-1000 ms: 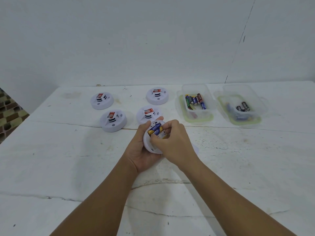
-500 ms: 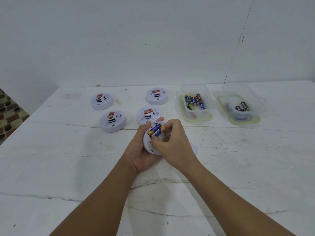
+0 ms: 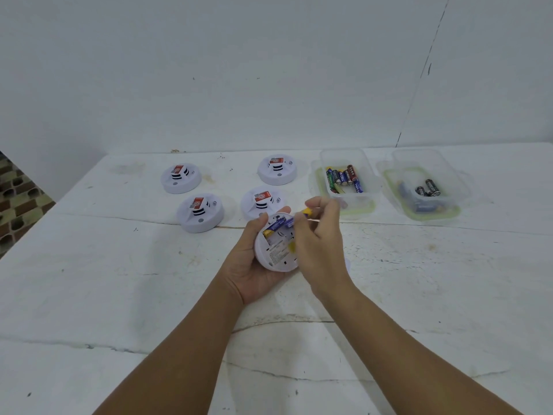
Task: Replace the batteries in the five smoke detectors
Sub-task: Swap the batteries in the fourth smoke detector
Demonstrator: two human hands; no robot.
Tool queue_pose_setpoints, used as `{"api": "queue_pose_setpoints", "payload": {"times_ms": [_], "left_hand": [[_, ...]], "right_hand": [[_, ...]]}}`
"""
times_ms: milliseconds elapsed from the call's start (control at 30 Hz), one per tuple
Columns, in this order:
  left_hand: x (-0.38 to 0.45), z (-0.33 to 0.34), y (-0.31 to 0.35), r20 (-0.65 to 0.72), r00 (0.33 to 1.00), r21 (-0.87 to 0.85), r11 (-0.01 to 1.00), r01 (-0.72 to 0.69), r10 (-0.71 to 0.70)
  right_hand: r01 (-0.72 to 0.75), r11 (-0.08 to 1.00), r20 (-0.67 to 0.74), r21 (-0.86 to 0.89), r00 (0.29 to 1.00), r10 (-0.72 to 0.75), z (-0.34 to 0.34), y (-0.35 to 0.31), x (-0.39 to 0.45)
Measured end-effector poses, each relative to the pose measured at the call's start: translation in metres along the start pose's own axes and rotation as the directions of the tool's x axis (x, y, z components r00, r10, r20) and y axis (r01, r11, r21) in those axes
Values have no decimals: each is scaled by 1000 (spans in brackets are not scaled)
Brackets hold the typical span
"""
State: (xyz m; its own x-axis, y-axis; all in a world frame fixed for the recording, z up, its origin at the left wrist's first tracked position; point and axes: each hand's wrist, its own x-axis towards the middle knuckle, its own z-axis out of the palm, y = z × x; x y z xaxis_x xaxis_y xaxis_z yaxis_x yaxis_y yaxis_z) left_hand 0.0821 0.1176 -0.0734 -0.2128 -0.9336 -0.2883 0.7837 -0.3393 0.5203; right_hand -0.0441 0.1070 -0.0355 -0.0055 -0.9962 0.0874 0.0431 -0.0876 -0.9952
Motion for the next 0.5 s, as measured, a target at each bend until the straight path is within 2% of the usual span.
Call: {"api": "queue_pose_setpoints", "payload": {"times_ms": [100,233,400,500], "left_hand": [[-2,3,1,-16,1000,3,1000,-5,5],[-2,3,2,-18,1000,-13,1000,0,-1],[-4,6,2,-24,1000,-14,1000,-3,3],[-3,5,2,-36,999,-18,1000,-8,7]], "right_hand": [[-25,999,25,-24,999,26,-6,-4,2],[-38,976,132,-214,989,67,1,2,-6],[-3,935,132,-355,990,53,9,13,-13],[8,928,120,-373,992,40,11,11,-15]]}}
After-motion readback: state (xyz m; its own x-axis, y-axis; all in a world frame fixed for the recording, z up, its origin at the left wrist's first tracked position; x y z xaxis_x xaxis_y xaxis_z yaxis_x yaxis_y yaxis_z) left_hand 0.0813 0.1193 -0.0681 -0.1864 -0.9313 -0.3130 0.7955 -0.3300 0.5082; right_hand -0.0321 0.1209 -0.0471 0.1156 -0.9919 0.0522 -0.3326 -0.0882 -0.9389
